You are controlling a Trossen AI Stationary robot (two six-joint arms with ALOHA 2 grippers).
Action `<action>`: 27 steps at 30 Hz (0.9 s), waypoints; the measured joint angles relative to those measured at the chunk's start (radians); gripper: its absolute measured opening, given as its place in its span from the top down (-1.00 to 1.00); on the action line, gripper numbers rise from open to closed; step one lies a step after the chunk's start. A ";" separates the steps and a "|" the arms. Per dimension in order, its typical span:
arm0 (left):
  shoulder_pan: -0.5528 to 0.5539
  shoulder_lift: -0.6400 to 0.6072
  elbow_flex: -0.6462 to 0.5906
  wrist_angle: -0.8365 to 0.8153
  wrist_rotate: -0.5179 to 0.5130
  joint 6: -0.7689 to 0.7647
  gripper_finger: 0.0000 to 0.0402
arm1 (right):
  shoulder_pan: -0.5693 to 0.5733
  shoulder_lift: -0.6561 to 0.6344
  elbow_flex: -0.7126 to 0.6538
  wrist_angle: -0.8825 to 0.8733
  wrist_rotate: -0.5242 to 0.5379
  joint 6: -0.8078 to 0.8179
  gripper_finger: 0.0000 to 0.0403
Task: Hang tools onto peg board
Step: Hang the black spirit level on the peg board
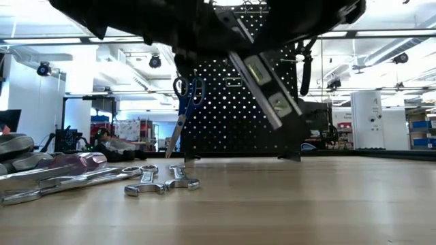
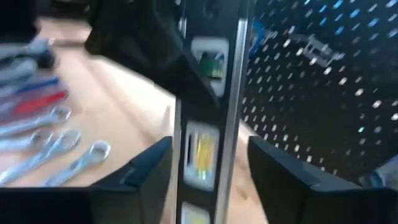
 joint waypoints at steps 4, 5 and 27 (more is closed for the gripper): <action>-0.002 -0.011 0.002 -0.014 0.110 0.042 0.81 | 0.023 -0.065 -0.005 -0.027 -0.080 -0.032 -0.29; -0.001 -0.011 0.002 -0.017 0.165 0.057 0.81 | 0.035 -0.087 -0.014 -0.023 -0.094 -0.045 -0.33; 0.004 -0.015 0.115 -0.121 0.358 0.104 0.81 | 0.037 -0.480 -0.772 1.317 -0.536 -0.471 -0.23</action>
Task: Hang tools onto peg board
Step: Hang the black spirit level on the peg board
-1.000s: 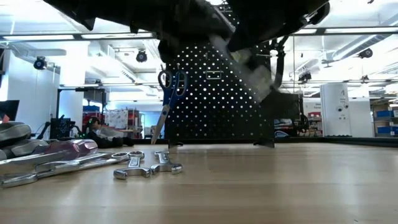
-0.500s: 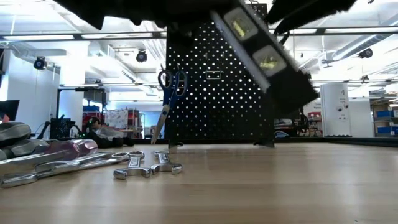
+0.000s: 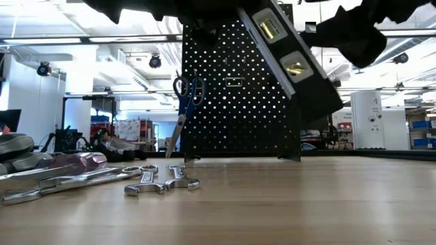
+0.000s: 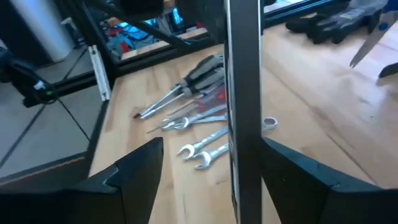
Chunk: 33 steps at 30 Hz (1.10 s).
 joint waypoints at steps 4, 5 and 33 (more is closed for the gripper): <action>0.007 0.000 0.012 -0.012 0.007 -0.011 0.81 | -0.025 0.001 0.000 -0.008 -0.009 -0.041 -0.15; 0.007 0.000 0.019 -0.004 0.009 -0.012 0.81 | -0.036 0.002 0.000 -0.008 -0.009 -0.047 -0.13; 0.035 -0.010 0.031 -0.189 0.019 -0.044 0.18 | -0.123 0.021 -0.150 0.335 -0.110 0.020 0.83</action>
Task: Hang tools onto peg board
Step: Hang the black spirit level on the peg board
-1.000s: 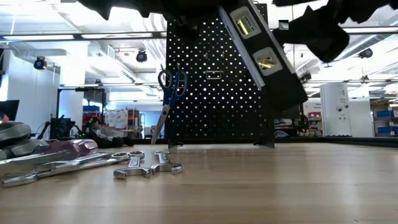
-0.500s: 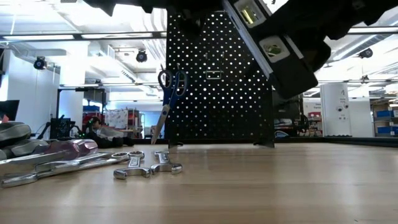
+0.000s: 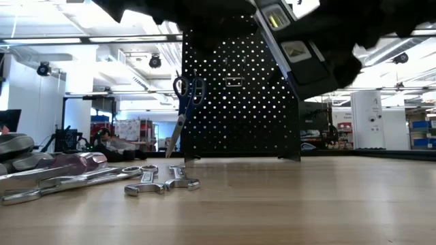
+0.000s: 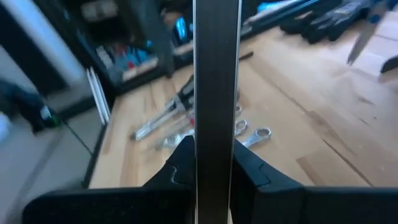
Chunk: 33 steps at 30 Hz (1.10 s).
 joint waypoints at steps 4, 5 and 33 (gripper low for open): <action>-0.001 -0.010 -0.001 -0.123 -0.104 -0.005 -0.02 | -0.018 0.077 -0.126 0.404 0.021 0.018 0.83; -0.002 -0.012 -0.002 -0.143 -0.126 -0.006 -0.04 | -0.028 0.104 -0.147 0.474 0.021 0.029 0.83; -0.002 -0.223 -0.374 0.129 -0.301 -0.034 -0.09 | -0.411 0.343 -0.102 0.674 -0.314 0.081 0.83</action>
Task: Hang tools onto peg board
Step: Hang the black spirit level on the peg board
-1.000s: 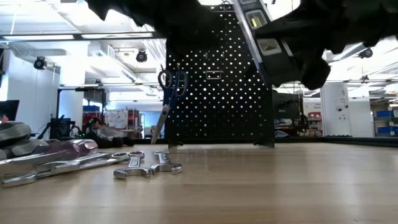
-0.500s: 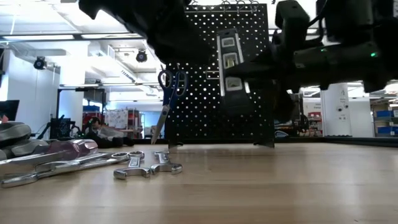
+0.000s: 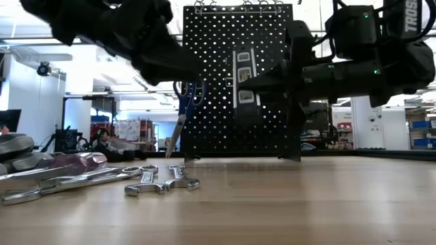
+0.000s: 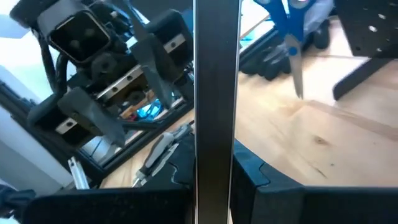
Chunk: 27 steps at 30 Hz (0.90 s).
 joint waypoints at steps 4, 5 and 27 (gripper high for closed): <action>0.000 -0.044 -0.048 0.020 -0.007 -0.008 -0.09 | -0.010 0.000 0.000 -0.001 -0.006 0.007 0.83; 0.000 -0.052 -0.054 0.024 -0.007 -0.008 -0.09 | -0.010 0.000 0.000 -0.002 -0.004 0.013 0.83; 0.000 -0.062 -0.072 0.027 -0.009 -0.010 -0.09 | -0.032 0.003 -0.023 -0.061 0.057 0.173 0.23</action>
